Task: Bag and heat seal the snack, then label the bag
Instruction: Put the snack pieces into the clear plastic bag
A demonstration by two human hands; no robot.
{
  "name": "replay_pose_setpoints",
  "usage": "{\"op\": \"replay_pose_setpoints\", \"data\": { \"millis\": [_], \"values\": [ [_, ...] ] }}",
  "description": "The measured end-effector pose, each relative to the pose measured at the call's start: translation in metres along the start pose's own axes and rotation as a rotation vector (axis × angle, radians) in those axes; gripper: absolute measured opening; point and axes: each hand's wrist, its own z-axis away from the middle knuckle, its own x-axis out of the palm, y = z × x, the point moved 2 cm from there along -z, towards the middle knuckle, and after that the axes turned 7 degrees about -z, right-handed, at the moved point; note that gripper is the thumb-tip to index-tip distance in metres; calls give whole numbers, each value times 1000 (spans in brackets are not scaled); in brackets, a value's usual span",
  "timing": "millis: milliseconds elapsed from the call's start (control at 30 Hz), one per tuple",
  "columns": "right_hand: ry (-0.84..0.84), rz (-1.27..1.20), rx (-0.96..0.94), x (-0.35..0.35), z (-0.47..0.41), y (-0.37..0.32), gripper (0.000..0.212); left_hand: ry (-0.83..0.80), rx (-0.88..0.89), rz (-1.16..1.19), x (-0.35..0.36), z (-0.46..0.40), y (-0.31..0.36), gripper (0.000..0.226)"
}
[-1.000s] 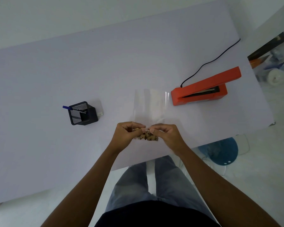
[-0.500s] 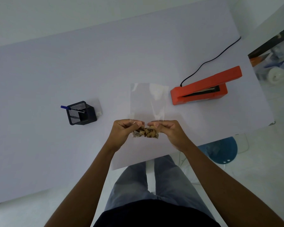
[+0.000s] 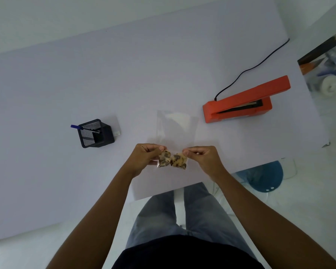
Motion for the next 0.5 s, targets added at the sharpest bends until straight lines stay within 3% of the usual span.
{"op": "replay_pose_setpoints", "data": {
  "millis": [167,333,500],
  "values": [
    [26,40,99,-4,2,22,19,62,-91,-24,11,-9,-18,17],
    [93,152,159,-3,1,35,18,293,-46,-387,16,-22,-41,12],
    [169,255,186,1,-6,33,14,438,-152,-452,15,-25,-41,8]
  ]
}}
